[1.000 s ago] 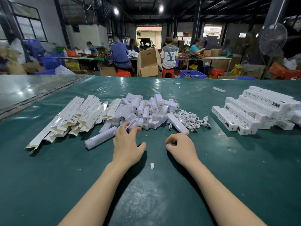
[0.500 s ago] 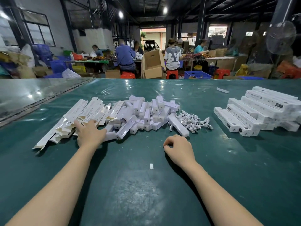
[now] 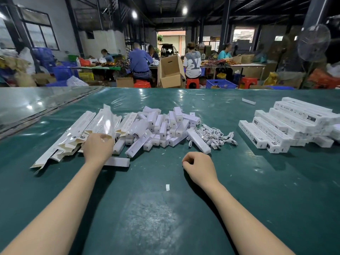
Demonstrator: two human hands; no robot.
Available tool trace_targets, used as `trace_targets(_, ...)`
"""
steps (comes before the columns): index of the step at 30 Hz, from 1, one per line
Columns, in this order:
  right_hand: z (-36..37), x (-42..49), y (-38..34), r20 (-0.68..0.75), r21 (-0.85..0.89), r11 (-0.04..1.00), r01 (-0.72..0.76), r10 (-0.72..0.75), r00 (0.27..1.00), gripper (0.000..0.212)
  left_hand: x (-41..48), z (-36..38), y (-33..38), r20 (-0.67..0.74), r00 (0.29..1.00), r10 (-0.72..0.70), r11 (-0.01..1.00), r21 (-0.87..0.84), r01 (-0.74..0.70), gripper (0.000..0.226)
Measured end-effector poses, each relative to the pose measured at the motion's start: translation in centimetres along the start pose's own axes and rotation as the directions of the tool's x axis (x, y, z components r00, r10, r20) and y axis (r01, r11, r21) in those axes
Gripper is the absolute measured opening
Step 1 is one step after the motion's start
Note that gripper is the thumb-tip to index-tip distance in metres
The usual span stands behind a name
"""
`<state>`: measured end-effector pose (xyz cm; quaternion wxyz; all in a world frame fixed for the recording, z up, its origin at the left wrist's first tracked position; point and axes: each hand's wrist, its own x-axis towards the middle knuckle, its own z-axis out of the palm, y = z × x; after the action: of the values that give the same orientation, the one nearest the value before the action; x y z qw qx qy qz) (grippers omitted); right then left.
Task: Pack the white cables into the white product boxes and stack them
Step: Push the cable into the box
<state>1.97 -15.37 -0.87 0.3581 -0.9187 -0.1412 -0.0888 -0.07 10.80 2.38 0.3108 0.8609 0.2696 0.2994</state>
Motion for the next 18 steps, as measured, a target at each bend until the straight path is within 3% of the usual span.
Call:
trace_targets(4, 0.1, -0.1, 0.0, -0.05, 0.148, 0.989, 0.007, 0.0, 0.999, 0.017, -3.2, -0.2, 2.1, -0.252, 0.962, 0.11, 0.94, -0.288, -0.183, 0.017)
trace_targets(6, 0.1, -0.2, 0.0, -0.084, 0.235, 0.972, 0.025, -0.005, 0.996, 0.015, -4.7, -0.6, 3.3, -0.253, 0.965, 0.067, 0.862, -0.473, -0.183, 0.006)
trace_targets(8, 0.1, 0.0, -0.3, -0.097, 0.371, 0.928, 0.02, 0.018, 0.995, 0.009, -6.4, -0.6, 4.8, -0.209, 0.971, 0.116, 0.794, -0.568, -0.217, 0.015)
trace_targets(9, 0.0, 0.0, -0.7, -0.055, 0.516, 0.857, -0.01, 0.044, 0.998, 0.005, -7.4, -0.3, 5.4, -0.16, 0.967, 0.197, 0.77, -0.585, -0.254, 0.022)
trace_targets(11, -0.2, 0.0, -1.4, 0.133, 0.828, 0.542, -0.143, 0.058, 0.989, 0.02, -9.5, 0.7, 6.6, 0.018, 0.94, 0.34, 0.724, -0.643, -0.25, 0.035)
trace_targets(13, -0.5, 0.0, -1.4, 0.257, 0.937, 0.237, -0.256, 0.028, 0.966, 0.039, -11.1, 1.9, 7.2, 0.226, 0.899, 0.375, 0.687, -0.719, -0.106, 0.036)
trace_targets(14, -0.7, 0.0, -1.2, 0.274, 0.949, 0.152, -0.275, 0.026, 0.961, 0.035, -11.5, 2.4, 7.2, 0.3, 0.884, 0.358, 0.676, -0.736, -0.024, 0.033)
trace_targets(16, -1.1, 0.1, -0.8, 0.252, 0.96, 0.101, -0.261, 0.087, 0.964, 0.016, -11.7, 3.1, 6.9, 0.379, 0.873, 0.306, 0.658, -0.747, 0.094, 0.027)
trace_targets(18, -1.1, 0.2, -0.5, 0.226, 0.965, 0.099, -0.243, 0.156, 0.962, 0.013, -11.6, 3.3, 6.6, 0.379, 0.881, 0.285, 0.633, -0.764, 0.124, 0.026)
